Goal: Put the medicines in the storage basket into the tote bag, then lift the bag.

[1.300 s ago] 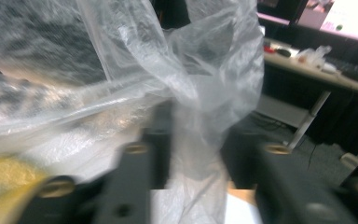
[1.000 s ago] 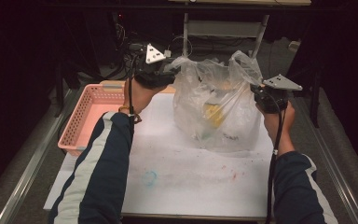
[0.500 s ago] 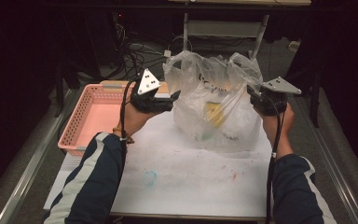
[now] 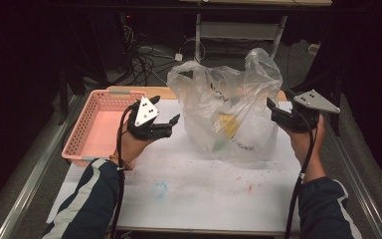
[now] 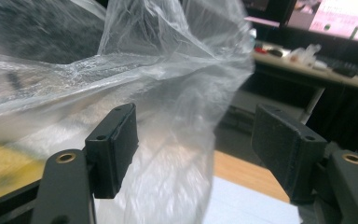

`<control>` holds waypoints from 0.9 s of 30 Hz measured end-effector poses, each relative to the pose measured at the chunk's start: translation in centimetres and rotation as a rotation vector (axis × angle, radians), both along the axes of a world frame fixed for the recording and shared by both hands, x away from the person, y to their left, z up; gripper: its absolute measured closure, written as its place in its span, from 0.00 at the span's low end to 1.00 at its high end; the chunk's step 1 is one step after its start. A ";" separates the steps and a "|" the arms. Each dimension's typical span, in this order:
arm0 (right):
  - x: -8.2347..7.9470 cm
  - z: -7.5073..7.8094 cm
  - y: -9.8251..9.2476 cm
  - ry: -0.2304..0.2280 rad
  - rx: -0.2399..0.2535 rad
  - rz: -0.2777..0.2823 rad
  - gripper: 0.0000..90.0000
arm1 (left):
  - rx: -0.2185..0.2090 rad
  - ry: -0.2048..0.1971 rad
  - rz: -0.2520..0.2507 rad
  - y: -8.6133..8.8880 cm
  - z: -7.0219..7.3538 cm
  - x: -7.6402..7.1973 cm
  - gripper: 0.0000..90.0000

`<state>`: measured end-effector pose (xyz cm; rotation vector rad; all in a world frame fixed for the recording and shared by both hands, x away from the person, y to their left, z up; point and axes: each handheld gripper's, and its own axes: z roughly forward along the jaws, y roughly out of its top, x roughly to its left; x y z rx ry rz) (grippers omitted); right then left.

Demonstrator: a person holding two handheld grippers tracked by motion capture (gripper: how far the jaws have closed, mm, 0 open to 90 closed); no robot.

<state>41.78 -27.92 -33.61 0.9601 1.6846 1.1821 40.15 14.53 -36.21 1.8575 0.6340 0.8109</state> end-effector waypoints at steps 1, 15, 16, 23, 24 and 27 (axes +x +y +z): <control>-0.2 -0.1 0.0 0.001 -0.004 0.013 0.34 | 0.003 -0.005 0.001 0.2 -0.1 -0.2 0.20; -3.0 -2.2 1.5 0.021 -0.009 0.126 0.29 | 0.063 -0.006 -0.023 2.1 -2.1 -2.9 0.19; -3.3 -2.3 1.6 0.017 -0.008 0.132 0.29 | 0.064 -0.007 -0.021 2.2 -2.2 -3.0 0.19; -4.8 -3.1 2.2 0.017 -0.008 0.175 0.27 | 0.072 0.008 -0.013 3.2 -3.1 -3.8 0.19; -4.9 -3.3 2.2 0.016 -0.009 0.177 0.27 | 0.076 0.009 -0.010 3.3 -3.2 -3.9 0.19; -5.3 -3.7 2.3 0.019 -0.005 0.181 0.26 | 0.076 0.008 0.004 3.7 -3.6 -4.0 0.19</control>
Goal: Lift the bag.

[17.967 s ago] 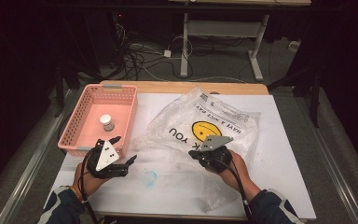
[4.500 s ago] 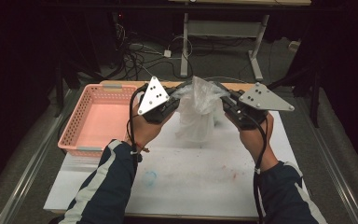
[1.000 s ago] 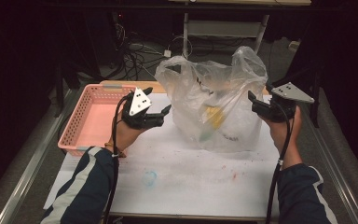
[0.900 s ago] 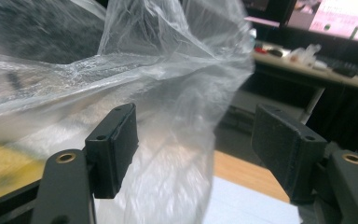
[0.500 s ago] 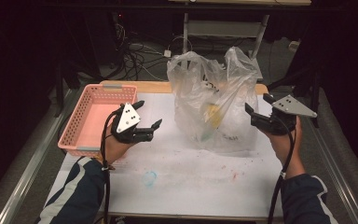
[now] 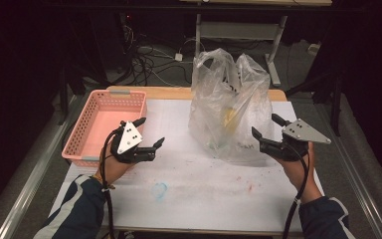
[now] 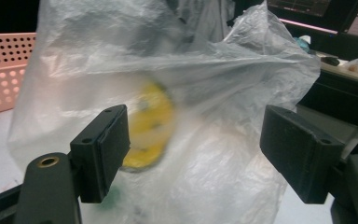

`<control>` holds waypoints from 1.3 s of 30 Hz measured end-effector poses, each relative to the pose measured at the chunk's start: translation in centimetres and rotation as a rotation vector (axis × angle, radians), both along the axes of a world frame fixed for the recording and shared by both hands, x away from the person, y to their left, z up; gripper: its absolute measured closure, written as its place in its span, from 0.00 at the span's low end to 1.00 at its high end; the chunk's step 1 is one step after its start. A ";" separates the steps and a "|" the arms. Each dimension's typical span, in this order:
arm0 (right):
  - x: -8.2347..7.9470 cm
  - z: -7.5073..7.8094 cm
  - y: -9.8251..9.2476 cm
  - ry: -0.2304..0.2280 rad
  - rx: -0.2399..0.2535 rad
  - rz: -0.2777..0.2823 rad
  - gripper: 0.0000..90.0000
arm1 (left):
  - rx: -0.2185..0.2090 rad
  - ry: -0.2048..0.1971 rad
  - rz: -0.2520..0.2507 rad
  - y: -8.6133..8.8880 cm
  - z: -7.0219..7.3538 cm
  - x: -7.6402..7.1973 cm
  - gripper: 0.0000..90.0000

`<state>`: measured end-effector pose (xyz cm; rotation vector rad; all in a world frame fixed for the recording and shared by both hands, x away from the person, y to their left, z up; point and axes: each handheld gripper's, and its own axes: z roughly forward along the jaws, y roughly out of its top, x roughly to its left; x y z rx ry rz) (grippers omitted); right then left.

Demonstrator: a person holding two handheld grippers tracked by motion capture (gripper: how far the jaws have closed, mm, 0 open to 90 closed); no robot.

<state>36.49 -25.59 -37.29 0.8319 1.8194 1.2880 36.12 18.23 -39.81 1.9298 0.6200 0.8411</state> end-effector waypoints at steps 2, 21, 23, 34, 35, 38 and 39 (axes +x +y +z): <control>-0.2 -0.3 0.0 0.000 -0.005 -0.001 0.26 | -0.005 0.008 0.008 0.4 -0.2 0.0 0.19; -3.1 -2.9 -0.6 0.007 -0.059 0.022 0.21 | 0.003 -0.003 0.076 3.7 -2.1 -2.5 0.19; -3.3 -3.1 -0.6 0.008 -0.071 0.024 0.20 | 0.004 -0.002 0.077 3.9 -2.2 -2.7 0.19; -4.8 -5.0 -0.5 0.018 -0.094 0.046 0.19 | 0.018 0.010 0.077 5.0 -3.4 -4.0 0.19; -5.0 -5.1 -0.5 0.021 -0.099 0.048 0.19 | 0.016 0.012 0.076 5.1 -3.5 -4.2 0.19; -5.5 -5.5 -0.7 0.027 -0.092 0.041 0.19 | 0.025 0.020 0.081 5.2 -3.9 -4.6 0.19; -5.6 -5.7 -0.7 0.030 -0.087 0.033 0.18 | 0.031 0.022 0.082 5.2 -4.0 -4.7 0.19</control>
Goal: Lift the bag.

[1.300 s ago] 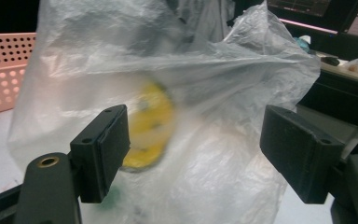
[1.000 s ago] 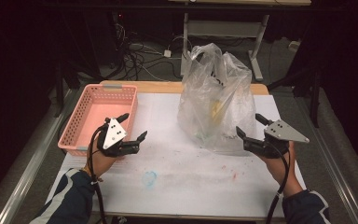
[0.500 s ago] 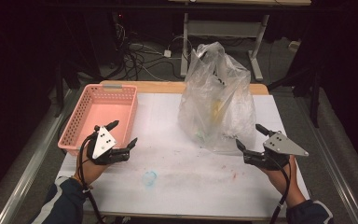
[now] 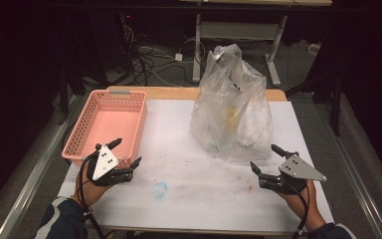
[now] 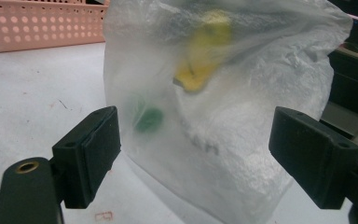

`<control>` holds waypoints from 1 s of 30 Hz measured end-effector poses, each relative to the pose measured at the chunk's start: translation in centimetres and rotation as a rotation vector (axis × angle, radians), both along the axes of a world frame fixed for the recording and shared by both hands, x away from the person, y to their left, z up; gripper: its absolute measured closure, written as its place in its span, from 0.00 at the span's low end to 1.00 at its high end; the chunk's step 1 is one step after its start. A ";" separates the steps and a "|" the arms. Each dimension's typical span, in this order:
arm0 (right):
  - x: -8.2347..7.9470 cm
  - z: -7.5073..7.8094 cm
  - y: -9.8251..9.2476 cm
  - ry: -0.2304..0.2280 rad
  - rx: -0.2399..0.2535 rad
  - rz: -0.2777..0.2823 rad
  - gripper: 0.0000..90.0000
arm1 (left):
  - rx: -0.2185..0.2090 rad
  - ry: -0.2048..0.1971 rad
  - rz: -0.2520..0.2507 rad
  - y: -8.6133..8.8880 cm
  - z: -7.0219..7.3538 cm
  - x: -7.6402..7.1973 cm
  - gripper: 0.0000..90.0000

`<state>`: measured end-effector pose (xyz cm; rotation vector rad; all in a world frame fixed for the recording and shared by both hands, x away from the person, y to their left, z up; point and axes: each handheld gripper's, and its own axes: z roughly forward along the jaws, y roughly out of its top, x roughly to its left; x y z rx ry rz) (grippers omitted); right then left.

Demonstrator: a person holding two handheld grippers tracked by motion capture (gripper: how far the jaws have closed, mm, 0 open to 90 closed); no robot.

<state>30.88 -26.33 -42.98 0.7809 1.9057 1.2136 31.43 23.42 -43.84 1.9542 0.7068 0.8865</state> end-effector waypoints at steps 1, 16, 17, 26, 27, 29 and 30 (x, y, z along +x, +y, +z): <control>-0.2 -0.2 -0.1 0.002 0.005 -0.003 0.18 | 0.004 0.004 -0.002 0.0 -0.1 -0.1 0.19; -2.8 -2.4 0.0 0.036 -0.044 0.019 0.18 | 0.024 0.084 -0.013 0.4 -1.6 -2.6 0.19; -2.8 -2.4 0.0 0.032 -0.041 0.022 0.18 | 0.026 0.083 -0.015 0.4 -1.6 -2.6 0.19; -2.9 -2.3 0.4 0.021 -0.057 0.027 0.18 | 0.032 0.079 -0.028 0.5 -1.6 -2.8 0.19; -2.9 -2.3 0.4 0.023 -0.057 0.028 0.18 | 0.030 0.080 -0.029 0.5 -1.6 -2.8 0.19; -2.9 -2.4 0.5 0.025 -0.060 0.029 0.18 | 0.031 0.082 -0.027 0.4 -1.6 -2.7 0.19; -2.9 -2.4 0.5 0.026 -0.059 0.030 0.18 | 0.032 0.083 -0.028 0.4 -1.6 -2.7 0.19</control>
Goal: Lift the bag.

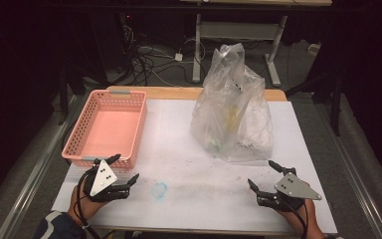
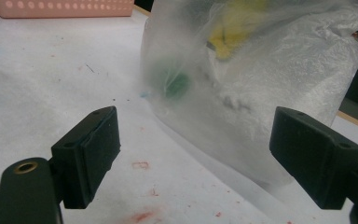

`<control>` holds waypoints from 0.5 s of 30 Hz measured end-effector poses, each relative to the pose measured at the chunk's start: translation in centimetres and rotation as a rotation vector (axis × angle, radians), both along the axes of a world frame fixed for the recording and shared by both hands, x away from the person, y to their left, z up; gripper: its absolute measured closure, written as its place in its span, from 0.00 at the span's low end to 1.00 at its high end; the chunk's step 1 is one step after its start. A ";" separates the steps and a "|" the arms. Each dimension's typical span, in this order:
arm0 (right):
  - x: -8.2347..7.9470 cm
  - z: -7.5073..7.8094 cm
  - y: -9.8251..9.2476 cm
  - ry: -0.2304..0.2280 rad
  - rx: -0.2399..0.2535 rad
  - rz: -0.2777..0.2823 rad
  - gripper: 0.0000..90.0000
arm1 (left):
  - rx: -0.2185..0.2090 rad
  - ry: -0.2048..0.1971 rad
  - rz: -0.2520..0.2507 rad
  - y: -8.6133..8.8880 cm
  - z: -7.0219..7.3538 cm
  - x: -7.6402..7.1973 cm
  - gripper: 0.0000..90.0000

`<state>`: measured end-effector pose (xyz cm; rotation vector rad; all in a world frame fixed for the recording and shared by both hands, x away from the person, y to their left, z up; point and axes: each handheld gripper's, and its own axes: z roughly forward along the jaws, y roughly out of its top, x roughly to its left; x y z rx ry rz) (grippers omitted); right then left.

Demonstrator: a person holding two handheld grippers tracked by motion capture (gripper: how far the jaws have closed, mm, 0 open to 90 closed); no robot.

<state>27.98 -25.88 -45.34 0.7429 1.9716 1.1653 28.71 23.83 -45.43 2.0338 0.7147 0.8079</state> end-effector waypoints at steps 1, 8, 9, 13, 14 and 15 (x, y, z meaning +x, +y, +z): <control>0.0 0.0 0.0 0.000 0.000 0.000 0.18 | 0.002 0.000 -0.001 0.0 0.0 0.0 0.19; 0.0 0.1 -0.2 -0.006 0.000 0.000 0.18 | 0.004 -0.009 -0.002 -0.1 0.1 0.0 0.19; 0.0 0.1 -0.1 -0.007 0.000 0.000 0.18 | 0.004 -0.010 -0.001 -0.1 0.1 0.0 0.19; 0.0 0.1 -0.1 -0.011 -0.002 0.002 0.18 | 0.005 -0.011 -0.004 -0.1 0.1 0.1 0.19; 0.0 0.1 -0.1 -0.009 -0.003 0.003 0.18 | 0.004 -0.011 -0.005 -0.1 0.1 0.1 0.19; 0.0 0.1 -0.1 -0.006 -0.002 0.000 0.18 | 0.003 -0.011 -0.006 -0.1 0.1 0.1 0.19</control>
